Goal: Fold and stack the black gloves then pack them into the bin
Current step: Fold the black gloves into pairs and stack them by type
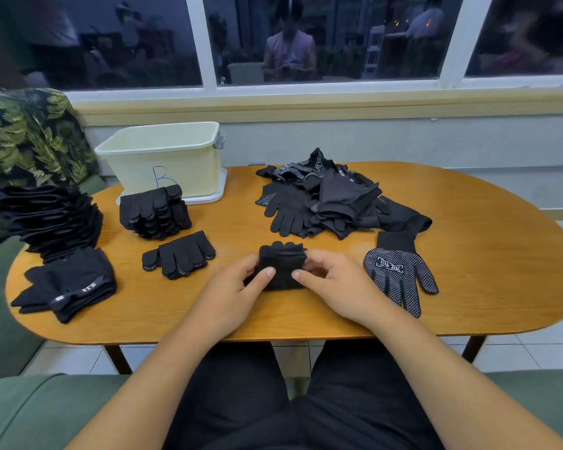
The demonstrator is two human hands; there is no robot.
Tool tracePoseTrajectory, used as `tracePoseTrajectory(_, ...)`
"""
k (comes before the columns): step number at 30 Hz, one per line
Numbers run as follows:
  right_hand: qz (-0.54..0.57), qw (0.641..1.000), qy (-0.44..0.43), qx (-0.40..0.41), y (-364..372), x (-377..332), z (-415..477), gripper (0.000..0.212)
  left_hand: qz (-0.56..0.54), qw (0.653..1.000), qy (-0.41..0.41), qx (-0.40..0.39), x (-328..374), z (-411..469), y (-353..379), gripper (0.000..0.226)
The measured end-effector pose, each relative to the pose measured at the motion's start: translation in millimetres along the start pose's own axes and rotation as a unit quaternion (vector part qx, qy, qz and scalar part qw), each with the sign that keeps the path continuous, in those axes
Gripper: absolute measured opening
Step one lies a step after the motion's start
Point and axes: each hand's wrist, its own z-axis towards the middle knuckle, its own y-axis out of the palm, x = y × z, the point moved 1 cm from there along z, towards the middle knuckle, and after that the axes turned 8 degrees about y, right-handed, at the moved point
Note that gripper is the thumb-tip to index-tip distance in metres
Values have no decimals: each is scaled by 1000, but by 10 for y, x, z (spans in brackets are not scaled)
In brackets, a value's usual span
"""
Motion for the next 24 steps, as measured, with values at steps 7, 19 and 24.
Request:
tracePoseTrajectory(7,0,998,65,-17,-22,-91,270,24,-15,997,-76,18,-18,220,-34,10)
tracePoseTrajectory(19,-162,969,92,164,279,-113,411,19,216,966,-41,135,-89,391,322,29)
tracePoseTrajectory(24,-282,936,70,199,310,-99,383,38,341,936,-20,89,-120,408,364,42)
